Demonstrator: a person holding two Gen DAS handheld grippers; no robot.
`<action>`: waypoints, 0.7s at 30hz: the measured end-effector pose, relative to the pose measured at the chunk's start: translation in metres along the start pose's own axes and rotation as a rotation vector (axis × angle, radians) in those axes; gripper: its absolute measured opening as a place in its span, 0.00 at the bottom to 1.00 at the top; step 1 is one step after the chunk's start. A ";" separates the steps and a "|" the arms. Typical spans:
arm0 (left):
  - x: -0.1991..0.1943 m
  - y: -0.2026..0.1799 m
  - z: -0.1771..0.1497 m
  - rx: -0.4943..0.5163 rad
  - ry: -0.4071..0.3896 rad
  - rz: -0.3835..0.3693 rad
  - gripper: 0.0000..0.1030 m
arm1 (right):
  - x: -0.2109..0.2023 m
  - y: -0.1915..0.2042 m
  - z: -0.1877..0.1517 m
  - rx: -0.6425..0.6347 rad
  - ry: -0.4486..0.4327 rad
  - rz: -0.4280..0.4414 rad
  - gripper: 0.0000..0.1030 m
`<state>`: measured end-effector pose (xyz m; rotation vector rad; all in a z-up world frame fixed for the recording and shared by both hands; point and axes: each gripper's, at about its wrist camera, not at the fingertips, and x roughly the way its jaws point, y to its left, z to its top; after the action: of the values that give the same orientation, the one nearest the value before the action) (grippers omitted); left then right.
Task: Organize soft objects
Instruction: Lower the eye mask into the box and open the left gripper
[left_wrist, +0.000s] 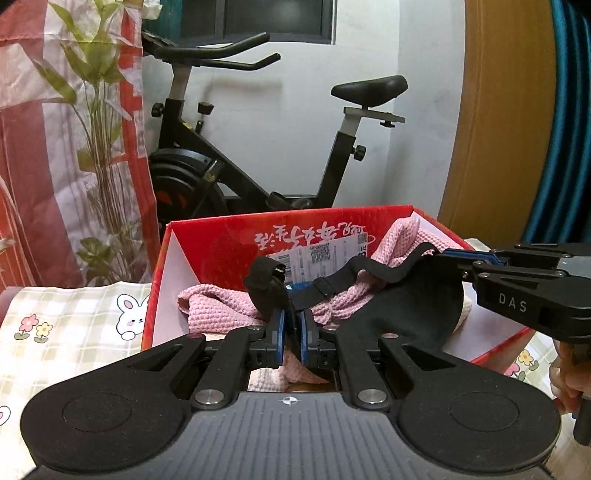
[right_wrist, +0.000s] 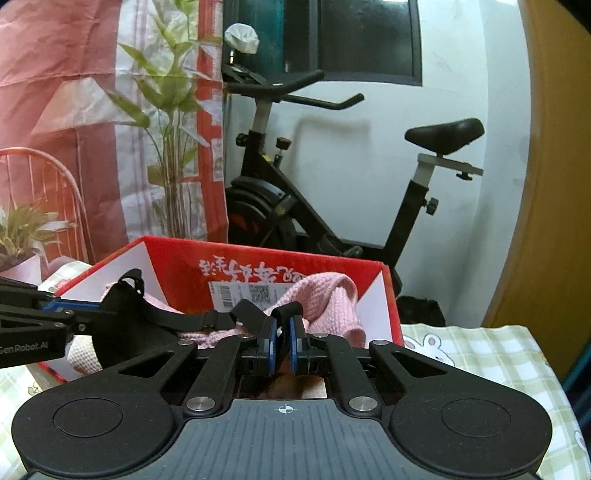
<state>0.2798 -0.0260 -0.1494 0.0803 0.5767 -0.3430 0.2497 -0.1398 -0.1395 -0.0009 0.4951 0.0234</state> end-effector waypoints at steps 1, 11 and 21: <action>0.000 0.001 -0.001 0.003 0.002 0.000 0.10 | 0.000 0.000 -0.001 -0.001 0.001 -0.001 0.07; -0.019 0.002 0.005 -0.011 -0.021 -0.018 0.88 | -0.023 -0.003 -0.004 -0.028 -0.019 -0.025 0.37; -0.059 0.003 -0.004 -0.047 -0.014 -0.029 1.00 | -0.069 -0.002 -0.016 0.008 -0.079 0.038 0.95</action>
<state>0.2332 -0.0052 -0.1205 0.0245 0.5724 -0.3579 0.1810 -0.1439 -0.1208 0.0176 0.4161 0.0588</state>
